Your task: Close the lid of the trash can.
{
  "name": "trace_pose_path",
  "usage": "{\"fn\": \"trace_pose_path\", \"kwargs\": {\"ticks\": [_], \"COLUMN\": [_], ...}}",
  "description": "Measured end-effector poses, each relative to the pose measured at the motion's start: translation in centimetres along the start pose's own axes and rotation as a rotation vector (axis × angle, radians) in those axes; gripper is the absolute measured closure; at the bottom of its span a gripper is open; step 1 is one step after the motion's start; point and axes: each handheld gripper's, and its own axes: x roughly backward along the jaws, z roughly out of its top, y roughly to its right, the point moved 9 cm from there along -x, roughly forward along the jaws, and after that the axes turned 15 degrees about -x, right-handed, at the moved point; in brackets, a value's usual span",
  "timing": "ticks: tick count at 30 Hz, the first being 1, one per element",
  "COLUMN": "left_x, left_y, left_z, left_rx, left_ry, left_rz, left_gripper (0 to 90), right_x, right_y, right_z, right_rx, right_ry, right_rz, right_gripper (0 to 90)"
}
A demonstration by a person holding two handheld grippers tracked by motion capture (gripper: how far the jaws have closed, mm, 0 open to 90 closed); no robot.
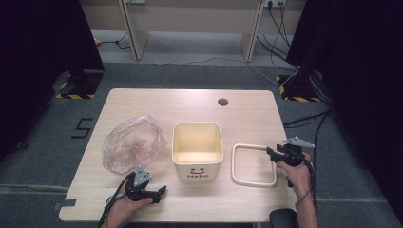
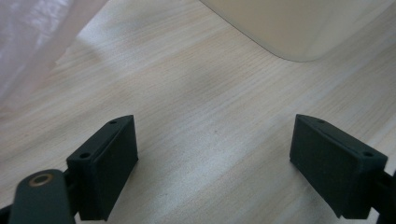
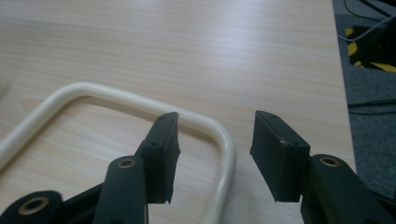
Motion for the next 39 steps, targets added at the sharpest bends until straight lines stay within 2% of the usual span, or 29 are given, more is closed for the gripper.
{"fn": "trace_pose_path", "kwargs": {"ticks": [4, 7, 9, 12, 13, 18, 20, 29, 35, 39], "left_x": [0.0, 0.0, 0.0, 0.0, 0.0, 0.0, 0.0, 0.0, 0.0, 0.0], "left_y": [0.0, 0.0, 0.0, 0.0, 0.0, 0.0, 0.0, 0.0, 0.0, 0.0], "left_z": [0.0, 0.0, 0.0, 0.0, 0.0, 0.0, 0.0, 0.0, 0.0, 0.0], "left_rx": [0.000, 0.000, 0.000, 0.000, 0.000, 0.001, 0.003, 0.003, 0.003, 0.003], "left_ry": [0.000, 0.000, 0.001, 0.000, 0.000, 0.001, -0.001, -0.001, -0.001, -0.001], "left_rz": [0.000, 0.000, 0.000, -0.001, -0.001, 0.000, 0.003, 0.003, 0.003, 0.003], "left_gripper": [14.3, 14.3, 14.3, 14.3, 14.3, 14.3, 14.3, 14.3, 14.3, 14.3], "right_x": [-0.7, -1.2, -1.5, -1.8, -1.9, -1.9, -2.0, -2.2, -2.2, -2.3], "right_y": [0.4, 0.2, 0.3, 0.5, 0.6, 0.7, 0.6, 0.0, -0.2, -0.3], "right_z": [-0.6, -1.0, -1.3, -1.7, -1.9, -1.9, -1.9, -1.9, -2.0, -2.0], "right_rx": [-0.024, -0.004, 0.041, 0.059, 0.046, 0.025, 0.051, 0.060, 0.063, 0.087], "right_ry": [-0.026, -0.041, -0.056, -0.075, -0.082, -0.070, -0.058, -0.052, -0.049, -0.049], "right_rz": [-0.027, -0.031, -0.044, -0.051, -0.055, -0.048, -0.061, -0.047, -0.048, -0.058], "right_gripper": [51.8, 53.0, 54.7, 57.0, 57.8, 60.9, 63.9, 75.2, 79.0, 79.6]}}
